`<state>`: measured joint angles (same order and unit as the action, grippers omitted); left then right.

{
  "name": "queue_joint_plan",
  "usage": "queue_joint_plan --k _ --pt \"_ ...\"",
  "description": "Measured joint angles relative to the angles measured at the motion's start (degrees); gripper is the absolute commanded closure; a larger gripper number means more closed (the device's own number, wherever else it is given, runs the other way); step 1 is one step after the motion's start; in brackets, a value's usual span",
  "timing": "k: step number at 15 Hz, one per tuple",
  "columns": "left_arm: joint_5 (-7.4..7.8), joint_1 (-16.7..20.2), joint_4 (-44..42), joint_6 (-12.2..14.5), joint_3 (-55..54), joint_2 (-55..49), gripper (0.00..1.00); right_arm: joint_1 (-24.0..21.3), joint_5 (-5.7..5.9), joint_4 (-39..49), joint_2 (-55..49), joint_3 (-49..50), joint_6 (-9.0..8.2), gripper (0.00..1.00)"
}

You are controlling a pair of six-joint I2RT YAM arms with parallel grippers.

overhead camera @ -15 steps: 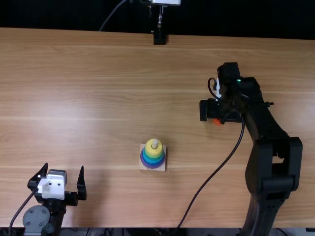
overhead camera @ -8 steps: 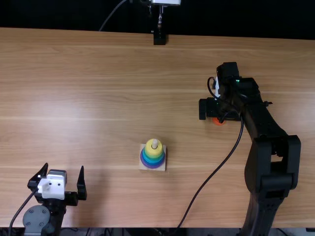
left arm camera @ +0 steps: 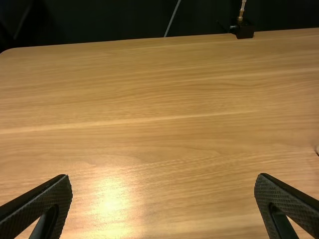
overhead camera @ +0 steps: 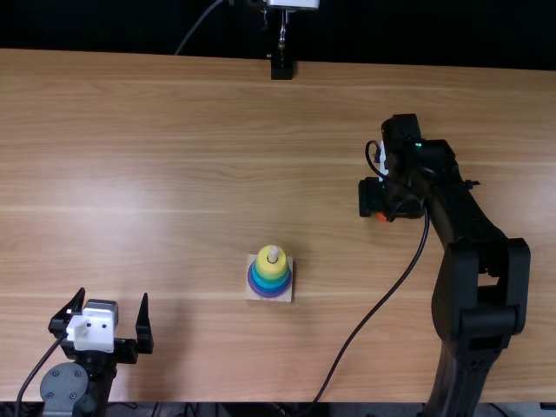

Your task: Build the Hanoi tower: stack the rings onto the peg from bottom to top in this color order: purple, dark blue, light blue, dark green, light green, yellow, orange.

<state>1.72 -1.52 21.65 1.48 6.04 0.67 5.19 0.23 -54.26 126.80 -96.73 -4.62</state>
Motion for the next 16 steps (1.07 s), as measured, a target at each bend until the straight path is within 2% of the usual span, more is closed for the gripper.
queue_joint_plan --k 2,5,12,16 --pt "0.02 0.0 0.0 0.0 0.0 0.0 0.0 0.0 -0.02 0.2 0.0 0.0 0.07 0.86" --pt "0.02 0.0 0.0 0.0 0.0 0.0 0.0 -0.1 -0.04 0.3 0.0 0.0 0.09 1.0" --pt "0.02 0.0 0.0 0.0 0.0 0.0 0.0 -0.1 -0.24 -0.7 -0.5 0.0 0.26 1.0" --pt "0.02 0.0 0.0 0.0 0.0 0.0 0.0 1.6 -0.24 -4.2 -8.7 -0.1 0.72 1.0"
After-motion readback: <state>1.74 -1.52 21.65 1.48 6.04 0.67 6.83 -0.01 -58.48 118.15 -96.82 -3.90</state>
